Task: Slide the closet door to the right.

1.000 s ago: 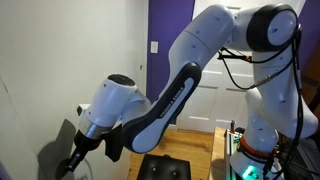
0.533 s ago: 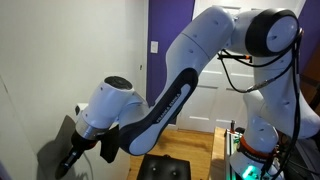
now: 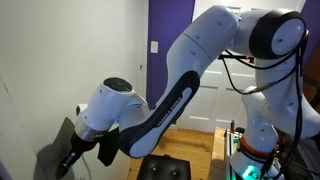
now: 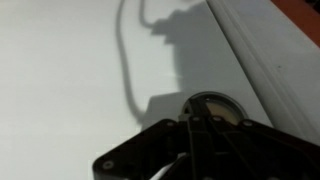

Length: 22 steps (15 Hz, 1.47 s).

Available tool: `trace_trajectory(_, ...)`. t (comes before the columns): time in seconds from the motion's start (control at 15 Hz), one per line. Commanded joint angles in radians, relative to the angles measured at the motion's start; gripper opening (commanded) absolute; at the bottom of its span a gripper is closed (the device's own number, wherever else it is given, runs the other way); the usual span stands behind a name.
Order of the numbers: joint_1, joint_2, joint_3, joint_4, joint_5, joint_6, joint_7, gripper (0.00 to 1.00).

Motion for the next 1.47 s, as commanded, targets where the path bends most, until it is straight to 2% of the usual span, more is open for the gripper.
trace_trajectory(0.0,0.057,-0.002,-0.116,-0.019,-0.048,-0.002,0.064,0.0)
trace_trajectory(0.13,0.061,-0.01,-0.125,-0.035,-0.046,-0.004,0.047,0.0)
trace_trajectory(0.6,0.096,-0.023,-0.227,-0.067,-0.061,0.008,0.049,0.0)
trace_trajectory(1.4,-0.011,-0.019,-0.303,-0.112,-0.051,0.082,-0.133,0.0)
